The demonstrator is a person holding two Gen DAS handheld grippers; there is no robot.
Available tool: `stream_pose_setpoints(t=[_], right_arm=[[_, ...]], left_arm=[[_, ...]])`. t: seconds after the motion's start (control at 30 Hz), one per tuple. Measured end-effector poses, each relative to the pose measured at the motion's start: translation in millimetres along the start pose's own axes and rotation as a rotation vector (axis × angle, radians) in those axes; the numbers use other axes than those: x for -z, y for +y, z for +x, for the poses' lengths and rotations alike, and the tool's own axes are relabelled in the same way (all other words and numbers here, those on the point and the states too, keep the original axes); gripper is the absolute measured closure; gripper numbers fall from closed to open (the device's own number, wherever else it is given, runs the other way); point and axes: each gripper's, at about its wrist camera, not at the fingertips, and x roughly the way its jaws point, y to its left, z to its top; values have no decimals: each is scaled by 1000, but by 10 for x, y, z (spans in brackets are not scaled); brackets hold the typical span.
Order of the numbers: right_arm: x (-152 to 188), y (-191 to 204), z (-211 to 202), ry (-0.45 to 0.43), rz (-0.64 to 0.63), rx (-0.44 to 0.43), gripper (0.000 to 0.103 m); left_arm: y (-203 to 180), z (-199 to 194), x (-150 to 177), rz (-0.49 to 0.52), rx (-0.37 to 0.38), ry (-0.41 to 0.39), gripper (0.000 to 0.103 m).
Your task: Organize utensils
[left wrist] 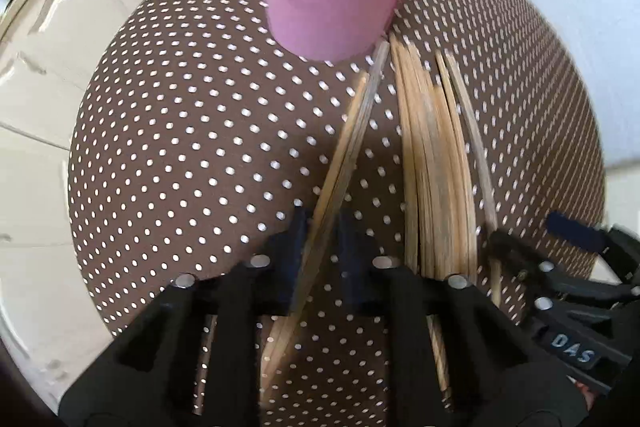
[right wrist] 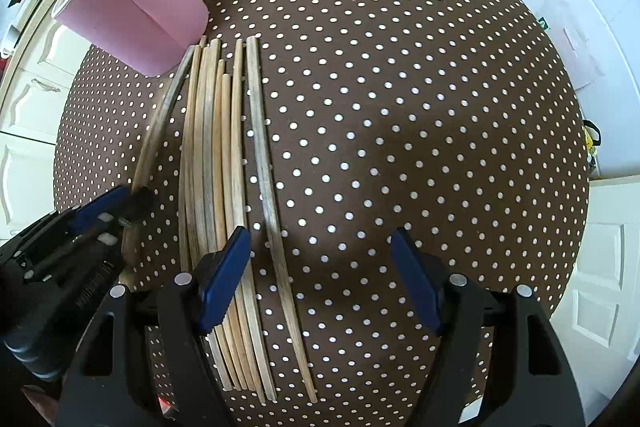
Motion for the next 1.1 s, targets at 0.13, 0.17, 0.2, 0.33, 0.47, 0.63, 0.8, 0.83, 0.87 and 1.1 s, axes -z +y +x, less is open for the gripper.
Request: stream_pose_setpoints(t=[0.13, 0.17, 0.2, 0.33, 0.47, 0.63, 0.8, 0.83, 0.87, 1.1], right_arm=[[-81, 120, 90, 11, -17, -7, 36], [-104, 134, 118, 14, -23, -2, 37], [-124, 162, 153, 18, -33, 10, 37], [-193, 317, 206, 18, -77, 27, 40], [-266, 484, 289, 34, -100, 96, 52], [-299, 530, 316, 20, -97, 101, 76], [-324, 355, 306, 11, -36, 55, 91], [-330, 341, 312, 9, -28, 42, 91], [-336, 299, 297, 9, -24, 36, 91], [-290, 182, 241, 25, -19, 27, 91]], left_arm=[[97, -45, 12, -6, 19, -18, 87], [136, -69, 22, -4, 24, -20, 87], [151, -95, 26, -13, 41, -18, 87], [314, -135, 25, -53, 83, -8, 87], [396, -119, 53, -65, 94, -5, 87], [527, -165, 254, -78, 113, -3, 99], [631, -241, 519, -99, 112, -4, 100], [663, -255, 548, -104, 112, -7, 100], [707, -256, 560, -109, 117, -6, 100], [897, -291, 600, -96, 157, 7, 99]])
